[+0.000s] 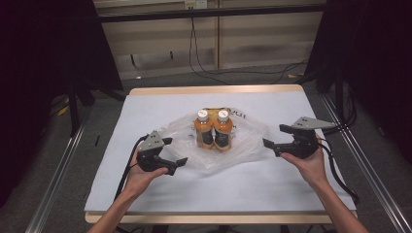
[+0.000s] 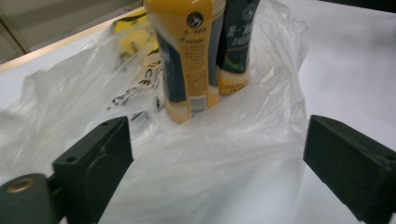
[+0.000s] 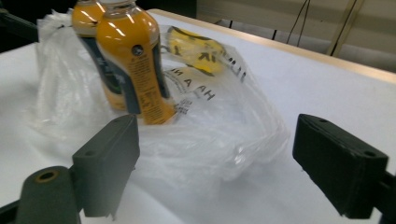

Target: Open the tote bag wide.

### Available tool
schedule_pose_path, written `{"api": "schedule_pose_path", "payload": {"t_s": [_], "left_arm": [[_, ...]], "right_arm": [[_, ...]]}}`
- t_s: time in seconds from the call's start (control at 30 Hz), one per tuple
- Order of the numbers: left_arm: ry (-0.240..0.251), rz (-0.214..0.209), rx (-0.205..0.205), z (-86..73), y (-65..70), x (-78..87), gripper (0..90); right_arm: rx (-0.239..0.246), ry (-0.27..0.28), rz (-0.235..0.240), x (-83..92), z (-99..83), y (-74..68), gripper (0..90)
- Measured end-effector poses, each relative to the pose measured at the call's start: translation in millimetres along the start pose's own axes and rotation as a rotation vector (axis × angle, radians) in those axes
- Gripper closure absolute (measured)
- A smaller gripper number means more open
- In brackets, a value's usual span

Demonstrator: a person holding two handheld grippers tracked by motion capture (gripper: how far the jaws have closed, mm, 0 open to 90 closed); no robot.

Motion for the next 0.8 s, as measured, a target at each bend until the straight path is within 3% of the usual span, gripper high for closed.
{"api": "schedule_pose_path", "payload": {"t_s": [0.03, 0.13, 0.27, 0.4, 0.43, 0.6, 0.8], "left_arm": [[0.012, -0.003, 0.025, -1.0, -1.5, 4.2, 6.6], [0.021, 0.009, 0.047, -4.6, -5.7, 13.0, 4.9], [-0.002, 0.047, 0.031, -15.4, -8.2, 22.9, 2.7], [0.027, 0.091, 0.026, -23.3, -10.4, 35.4, 2.7], [0.034, 0.095, 0.049, -24.5, -10.9, 38.8, 2.8], [0.034, 0.119, 0.082, -32.3, -14.9, 51.1, 2.8], [0.018, 0.152, 0.107, -55.3, -18.1, 67.0, 2.7]], "right_arm": [[-0.001, -0.004, -0.002, 3.0, -2.8, -1.0, 10.4], [-0.003, 0.003, -0.001, 12.9, -10.1, -7.1, 7.9], [-0.007, 0.013, 0.006, 25.5, -16.5, -14.0, 6.3], [-0.021, 0.008, -0.004, 39.0, -26.7, -17.2, 6.2], [-0.021, 0.008, -0.009, 41.3, -29.1, -17.4, 6.2], [-0.041, 0.0, -0.033, 53.7, -43.8, -19.9, 9.2], [-0.058, 0.017, -0.086, 73.0, -54.9, -20.4, 13.0]]}}
Point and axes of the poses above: each handheld gripper's, and its own axes: x roughly backward along the jaws, z roughly out of its top, y roughly to its right, the point moved 9 cm from there along -x, roughly forward along the jaws, and after that the axes turned 10 degrees about x, right-handed, at the moved point
